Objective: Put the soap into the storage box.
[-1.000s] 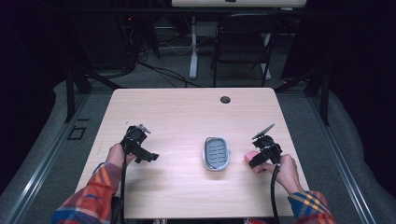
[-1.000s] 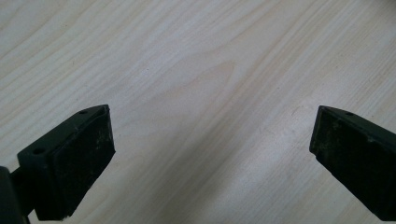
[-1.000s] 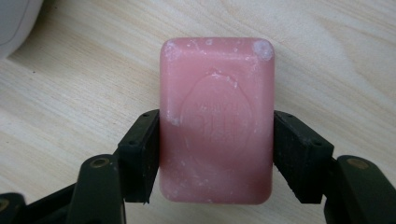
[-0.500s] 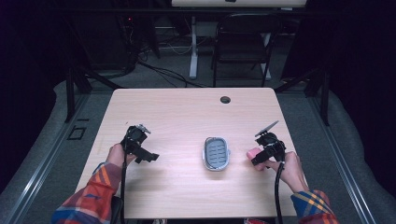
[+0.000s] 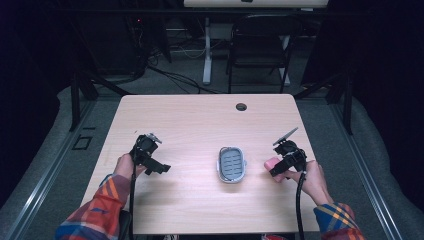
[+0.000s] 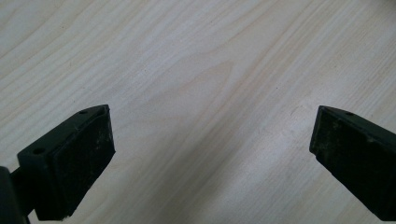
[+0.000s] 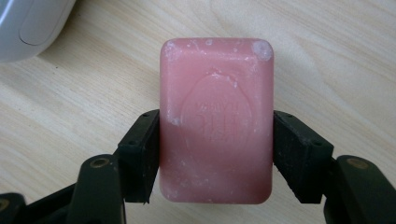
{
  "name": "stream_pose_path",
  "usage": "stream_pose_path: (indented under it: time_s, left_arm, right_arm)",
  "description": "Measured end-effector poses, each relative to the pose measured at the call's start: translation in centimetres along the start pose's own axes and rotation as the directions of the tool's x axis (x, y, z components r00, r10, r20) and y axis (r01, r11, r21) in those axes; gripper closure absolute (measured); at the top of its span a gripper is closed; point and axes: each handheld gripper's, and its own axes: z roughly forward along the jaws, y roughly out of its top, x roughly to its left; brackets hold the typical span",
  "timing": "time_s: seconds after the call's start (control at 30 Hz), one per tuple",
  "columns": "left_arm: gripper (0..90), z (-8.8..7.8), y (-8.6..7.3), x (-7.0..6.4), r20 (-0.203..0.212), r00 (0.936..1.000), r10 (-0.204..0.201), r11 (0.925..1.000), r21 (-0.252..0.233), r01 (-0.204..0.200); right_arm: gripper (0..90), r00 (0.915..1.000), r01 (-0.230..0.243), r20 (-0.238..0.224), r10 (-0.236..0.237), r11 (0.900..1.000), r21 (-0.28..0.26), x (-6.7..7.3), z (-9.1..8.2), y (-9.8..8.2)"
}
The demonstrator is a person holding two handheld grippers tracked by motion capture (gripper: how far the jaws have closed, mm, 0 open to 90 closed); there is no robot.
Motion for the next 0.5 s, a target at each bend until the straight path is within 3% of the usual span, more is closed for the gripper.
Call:
stream_pose_path:
  time_s: [0.13, 0.37, 0.4, 0.43, 0.5]
  left_arm:
    - [0.0, 0.0, 0.0, 0.0, 0.002, 1.0, -0.001, 1.0, 0.001, 0.001]
    - [0.0, 0.1, 0.0, 0.0, 0.0, 1.0, -0.001, 1.0, 0.0, 0.001]
    - [0.0, 0.0, 0.0, 0.0, 0.002, 1.0, 0.0, 1.0, 0.001, 0.0]
    - [0.0, 0.0, 0.0, 0.0, 0.002, 1.0, 0.0, 1.0, 0.0, 0.0]
    - [0.0, 0.0, 0.0, 0.0, 0.0, 1.0, -0.002, 1.0, -0.002, 0.002]
  right_arm:
    - [37.0, 0.9997, 0.024, 0.002, -0.024, 1.0, 0.006, 0.0, -0.4, 0.2]
    - [37.0, 0.9996, 0.028, -0.008, -0.028, 1.0, -0.001, 0.1, -0.8, 0.8]
    - [37.0, 0.9999, 0.009, -0.009, -0.01, 1.0, -0.019, 0.2, -0.7, 0.8]
    - [37.0, 0.9994, 0.033, -0.01, -0.033, 0.999, 0.004, 0.1, -0.9, 1.0]
    - [37.0, 0.9994, 0.034, -0.007, -0.034, 0.999, -0.004, 0.2, -0.8, 1.1]
